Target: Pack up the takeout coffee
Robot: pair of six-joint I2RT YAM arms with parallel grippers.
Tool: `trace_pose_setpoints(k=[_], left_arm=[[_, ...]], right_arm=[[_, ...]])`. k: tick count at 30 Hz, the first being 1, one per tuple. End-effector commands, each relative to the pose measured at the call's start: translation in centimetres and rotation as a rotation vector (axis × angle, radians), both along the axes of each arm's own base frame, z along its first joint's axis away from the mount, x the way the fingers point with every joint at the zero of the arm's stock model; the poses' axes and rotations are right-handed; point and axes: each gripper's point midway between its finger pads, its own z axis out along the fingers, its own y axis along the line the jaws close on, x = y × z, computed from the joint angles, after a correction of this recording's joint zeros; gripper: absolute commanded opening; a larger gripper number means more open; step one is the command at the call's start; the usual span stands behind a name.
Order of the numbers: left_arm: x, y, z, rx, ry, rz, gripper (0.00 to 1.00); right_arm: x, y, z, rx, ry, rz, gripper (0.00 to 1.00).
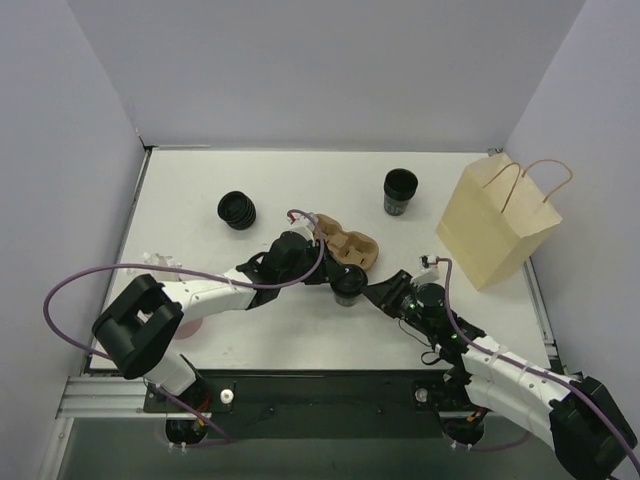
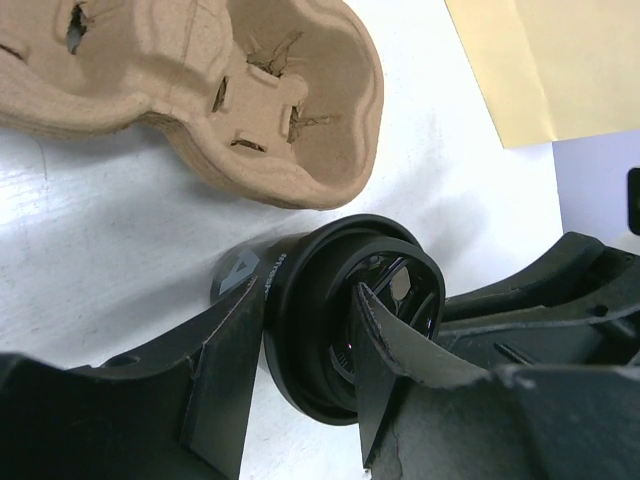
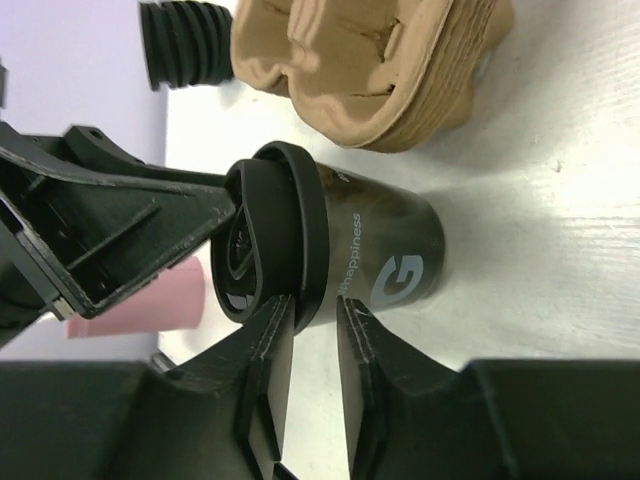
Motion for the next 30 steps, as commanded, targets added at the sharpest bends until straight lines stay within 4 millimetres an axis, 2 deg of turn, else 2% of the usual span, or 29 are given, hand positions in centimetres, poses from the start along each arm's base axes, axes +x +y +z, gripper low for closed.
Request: trace_pose_setpoints(k=[1, 2, 8, 18, 30], left_arm=[[-7.3, 9.6, -12.7, 0.518, 0.315, -0.075, 0.47], [-7.2, 9.6, -12.6, 0.518, 0.310, -0.076, 0.47], [-7.1, 9.5, -12.5, 0.513, 0.306, -0.074, 0.47], [-7.4, 9.3, -12.6, 0.517, 0.304, -0.073, 0.47], [-7.9, 9.5, -13.1, 0.513, 0.311, -0.061, 0.47]], right_arm=[[-2.7, -1.8, -3.4, -0.224, 0.133, 0.075, 0.26], [-1.9, -1.6, -1.5, -0.209, 0.091, 0.065, 0.29], [-0.8, -2.2, 0.0, -0.211, 0.083, 0.046, 0.31], [0.6, -1.0, 3.1, -0.083, 0.013, 0.108, 0.31], [0.9, -0.1, 3.7, -0.035, -0.003, 0.133, 0.32]])
